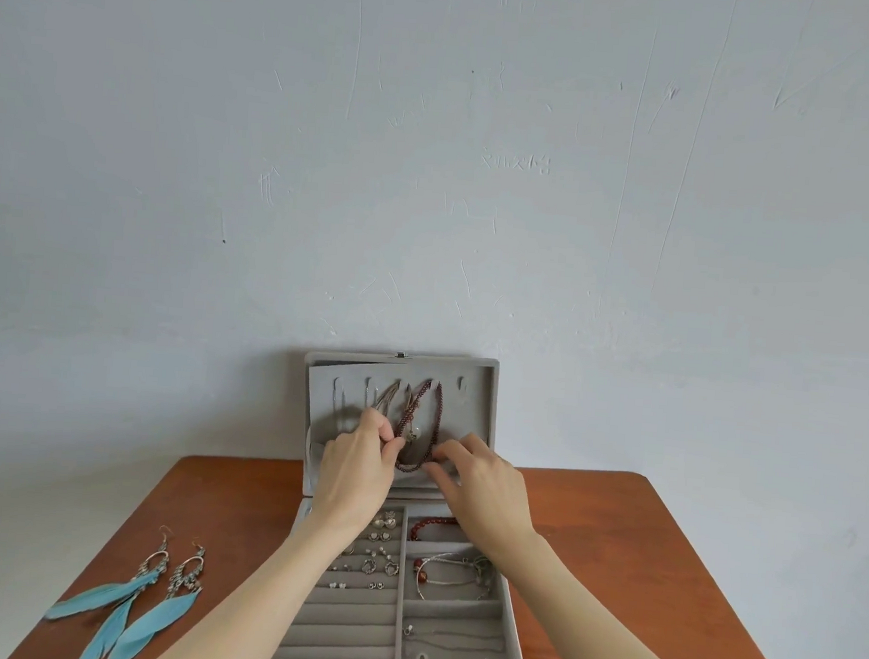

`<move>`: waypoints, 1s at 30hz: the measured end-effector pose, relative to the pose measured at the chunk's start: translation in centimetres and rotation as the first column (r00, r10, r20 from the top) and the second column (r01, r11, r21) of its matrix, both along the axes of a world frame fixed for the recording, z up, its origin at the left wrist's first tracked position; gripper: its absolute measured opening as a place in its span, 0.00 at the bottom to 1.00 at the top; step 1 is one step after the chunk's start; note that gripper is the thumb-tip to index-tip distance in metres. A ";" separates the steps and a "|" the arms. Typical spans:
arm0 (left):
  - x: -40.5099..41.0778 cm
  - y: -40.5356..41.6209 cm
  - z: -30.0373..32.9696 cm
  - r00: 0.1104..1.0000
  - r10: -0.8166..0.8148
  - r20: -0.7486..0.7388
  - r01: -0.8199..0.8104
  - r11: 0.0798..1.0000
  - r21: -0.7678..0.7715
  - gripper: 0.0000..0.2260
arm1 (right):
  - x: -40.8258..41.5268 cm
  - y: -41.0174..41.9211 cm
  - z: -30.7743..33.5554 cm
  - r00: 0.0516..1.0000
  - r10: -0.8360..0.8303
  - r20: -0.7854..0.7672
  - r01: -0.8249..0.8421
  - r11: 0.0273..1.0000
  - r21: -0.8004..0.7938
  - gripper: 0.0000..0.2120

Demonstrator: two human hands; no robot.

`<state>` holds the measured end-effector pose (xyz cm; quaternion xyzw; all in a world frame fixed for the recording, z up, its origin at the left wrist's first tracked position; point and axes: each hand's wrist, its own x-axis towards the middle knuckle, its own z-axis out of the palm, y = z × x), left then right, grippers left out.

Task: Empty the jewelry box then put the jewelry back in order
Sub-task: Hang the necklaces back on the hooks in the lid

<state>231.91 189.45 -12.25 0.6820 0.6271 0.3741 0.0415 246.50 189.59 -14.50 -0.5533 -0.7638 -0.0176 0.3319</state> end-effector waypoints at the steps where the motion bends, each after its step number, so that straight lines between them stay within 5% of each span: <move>1: -0.3 0.0 -0.1 1.000 -0.030 -0.005 0.030 1.000 -0.004 0.05 | -0.1 0.1 0.1 0.999 -0.022 -0.033 0.020 0.999 -0.050 0.14; 10: -1.3 -0.5 -0.2 0.964 -0.257 -0.073 0.256 0.966 -0.027 0.10 | -1.0 1.0 1.6 0.964 -0.183 -0.190 0.115 0.940 -0.321 0.15; 14: -1.3 -0.4 0.1 0.960 -0.239 -0.149 0.246 0.969 0.034 0.07 | -1.1 0.8 1.6 0.944 -0.224 -0.242 0.139 0.936 -0.323 0.11; 21: -0.5 0.0 0.0 0.861 -0.080 -0.502 0.206 0.958 0.200 0.09 | -0.4 0.7 1.6 0.968 -0.103 -0.230 0.044 0.968 -0.248 0.08; 30: -0.8 0.3 -0.5 0.938 -0.119 -0.325 0.167 0.978 0.123 0.09 | 0.1 0.1 1.0 0.995 0.061 -0.073 -0.067 0.995 -0.074 0.10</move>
